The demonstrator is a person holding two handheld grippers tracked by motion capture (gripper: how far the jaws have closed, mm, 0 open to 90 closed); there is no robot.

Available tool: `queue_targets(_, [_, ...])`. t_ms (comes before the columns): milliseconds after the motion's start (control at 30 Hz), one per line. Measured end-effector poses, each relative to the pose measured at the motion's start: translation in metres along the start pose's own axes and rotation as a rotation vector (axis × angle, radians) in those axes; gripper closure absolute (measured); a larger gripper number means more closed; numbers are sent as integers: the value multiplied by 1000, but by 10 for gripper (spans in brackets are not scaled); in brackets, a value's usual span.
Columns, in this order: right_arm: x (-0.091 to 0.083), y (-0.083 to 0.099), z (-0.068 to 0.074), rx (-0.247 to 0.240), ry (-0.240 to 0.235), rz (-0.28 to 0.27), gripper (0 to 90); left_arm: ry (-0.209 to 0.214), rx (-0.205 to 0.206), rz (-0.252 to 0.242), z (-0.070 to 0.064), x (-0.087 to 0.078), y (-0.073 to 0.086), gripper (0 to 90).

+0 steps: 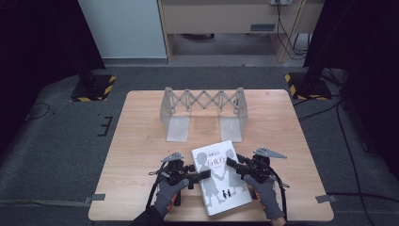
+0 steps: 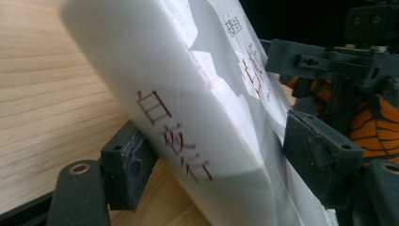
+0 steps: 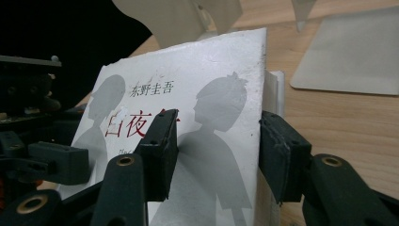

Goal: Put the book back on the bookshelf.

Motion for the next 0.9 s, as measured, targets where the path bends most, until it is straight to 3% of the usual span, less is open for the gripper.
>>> queue_targets(100, [-1, -1, 3, -4, -23, -11, 513, 8, 12, 1, -3, 2, -1, 257])
queue_targets(333, [0, -1, 5, -20, -28, -17, 533, -3, 10, 28, -3, 7, 0, 219])
queue_targets(600, [1, -2, 0, 12, -49, -9, 508, 39, -18, 5, 1, 0, -9, 308])
queue_targets(733, [0, -2, -1, -19, -41, -3, 473, 32, -18, 6, 1, -3, -11, 318])
queue_targets(767, [-1, -3, -1, -22, -42, -7, 463, 15, -1, 0, 2, -7, -15, 319])
queue_targets(900, [-7, -7, -8, -11, -21, -36, 410, -14, 15, -32, 3, -18, -24, 339])
Point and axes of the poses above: each handheld gripper's, and its own axes: x roughly forward along the jaws, y roughly out of its underside, z roughly to its left, the point moved 5 cm from there along x, roughly forward along the jaws, and after that the axes turned 10 degrees about z, right-handed, at the moved point
